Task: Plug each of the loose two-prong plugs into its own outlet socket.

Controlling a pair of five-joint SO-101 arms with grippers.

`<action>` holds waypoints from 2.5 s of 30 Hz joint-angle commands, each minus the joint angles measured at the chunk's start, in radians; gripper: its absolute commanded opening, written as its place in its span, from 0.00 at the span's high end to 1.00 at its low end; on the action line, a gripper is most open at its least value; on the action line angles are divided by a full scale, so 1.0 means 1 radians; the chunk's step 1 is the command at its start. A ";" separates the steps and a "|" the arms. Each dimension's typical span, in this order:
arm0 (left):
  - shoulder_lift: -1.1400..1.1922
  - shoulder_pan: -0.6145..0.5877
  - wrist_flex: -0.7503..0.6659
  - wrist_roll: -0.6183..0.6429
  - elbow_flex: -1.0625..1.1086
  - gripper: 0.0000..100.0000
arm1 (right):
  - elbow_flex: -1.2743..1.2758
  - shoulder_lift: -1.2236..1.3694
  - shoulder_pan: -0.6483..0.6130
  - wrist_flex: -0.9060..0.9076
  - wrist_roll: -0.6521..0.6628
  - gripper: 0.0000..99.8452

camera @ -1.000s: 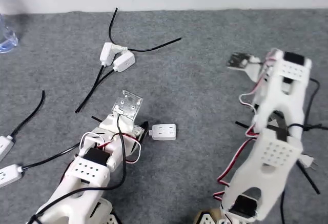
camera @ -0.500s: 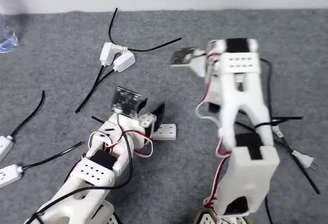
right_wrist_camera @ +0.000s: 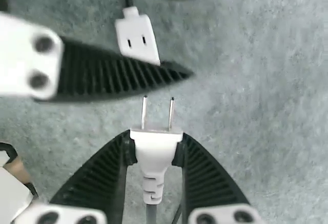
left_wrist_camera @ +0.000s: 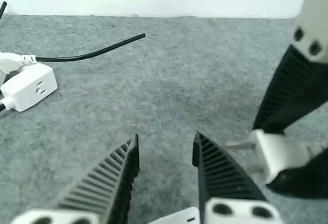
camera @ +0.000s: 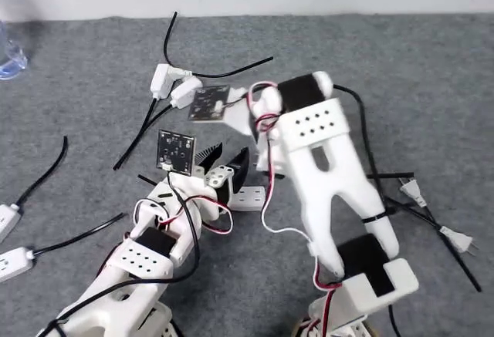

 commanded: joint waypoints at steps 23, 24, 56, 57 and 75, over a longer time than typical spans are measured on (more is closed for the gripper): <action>-0.037 -0.002 -0.026 0.009 0.004 0.84 | -0.008 -0.111 -0.130 0.042 -0.035 0.99; -0.057 -0.003 -0.023 0.011 0.005 0.84 | -0.009 -0.104 -0.111 0.042 -0.025 0.99; -0.529 -0.003 0.054 0.008 0.245 0.80 | -0.072 -0.229 -0.179 0.050 -0.075 0.99; -0.529 -0.003 0.054 0.008 0.245 0.80 | -0.061 -0.240 -0.179 0.050 -0.080 0.99; -0.531 0.034 0.055 0.008 0.246 0.80 | -0.006 -0.383 -0.177 0.050 -0.087 0.99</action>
